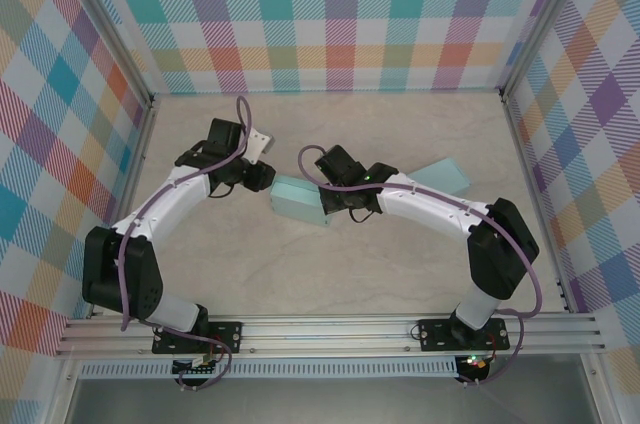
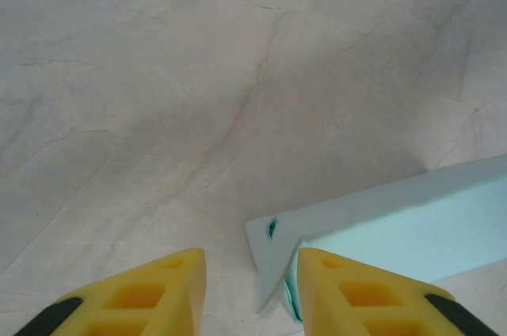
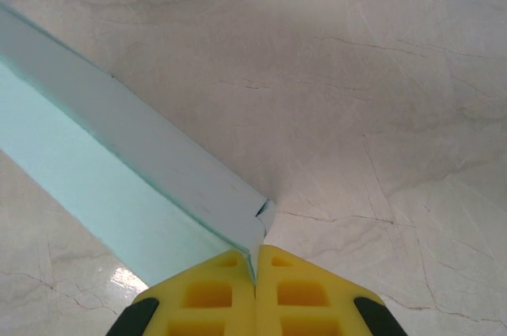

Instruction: Fold the paper box

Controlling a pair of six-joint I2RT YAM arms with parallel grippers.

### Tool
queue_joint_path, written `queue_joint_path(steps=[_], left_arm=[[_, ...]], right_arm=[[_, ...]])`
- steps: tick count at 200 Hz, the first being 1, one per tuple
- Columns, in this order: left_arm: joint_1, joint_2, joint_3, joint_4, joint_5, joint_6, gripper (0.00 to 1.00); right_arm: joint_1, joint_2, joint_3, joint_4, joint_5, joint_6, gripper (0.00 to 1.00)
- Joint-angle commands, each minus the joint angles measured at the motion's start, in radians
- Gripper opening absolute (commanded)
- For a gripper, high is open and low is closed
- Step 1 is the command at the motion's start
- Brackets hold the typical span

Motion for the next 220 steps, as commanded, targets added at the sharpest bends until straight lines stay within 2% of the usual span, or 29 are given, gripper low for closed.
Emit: queue_joint_path(steps=[1, 34, 65, 76, 88, 129, 155, 173, 197, 220], left_arm=[[0.000, 0.033, 0.007, -0.011, -0.011, 0.003, 0.34], [-0.018, 0.047, 0.008, -0.004, -0.028, 0.006, 0.20], [-0.039, 0.039, 0.009, 0.001, -0.040, 0.009, 0.01], [-0.047, 0.030, 0.008, 0.002, -0.040, 0.002, 0.00], [-0.058, 0.019, 0.006, 0.000, -0.039, -0.003, 0.00], [-0.096, -0.021, -0.019, -0.015, -0.069, -0.048, 0.00], [-0.117, -0.054, -0.053, -0.003, -0.077, -0.055, 0.00], [-0.120, -0.060, -0.059, -0.009, -0.093, -0.060, 0.00], [-0.119, -0.065, -0.063, -0.018, -0.102, -0.065, 0.00], [-0.122, -0.072, -0.068, -0.023, -0.102, -0.075, 0.00]], right_arm=[[0.006, 0.016, 0.036, -0.012, -0.005, -0.025, 0.00], [0.006, 0.020, 0.039, -0.013, -0.005, -0.027, 0.00], [0.006, 0.018, 0.038, -0.017, -0.001, -0.028, 0.00], [0.006, 0.016, 0.037, -0.019, 0.005, -0.028, 0.00], [0.006, 0.014, 0.037, -0.024, 0.013, -0.028, 0.06], [-0.002, -0.005, 0.057, -0.073, 0.041, -0.024, 0.37], [-0.019, -0.030, 0.076, -0.107, 0.023, -0.028, 0.49], [-0.037, -0.051, 0.082, -0.121, 0.005, -0.035, 0.53], [-0.065, -0.072, 0.072, -0.117, -0.009, -0.044, 0.54], [-0.092, -0.080, 0.063, -0.111, -0.049, -0.061, 0.45]])
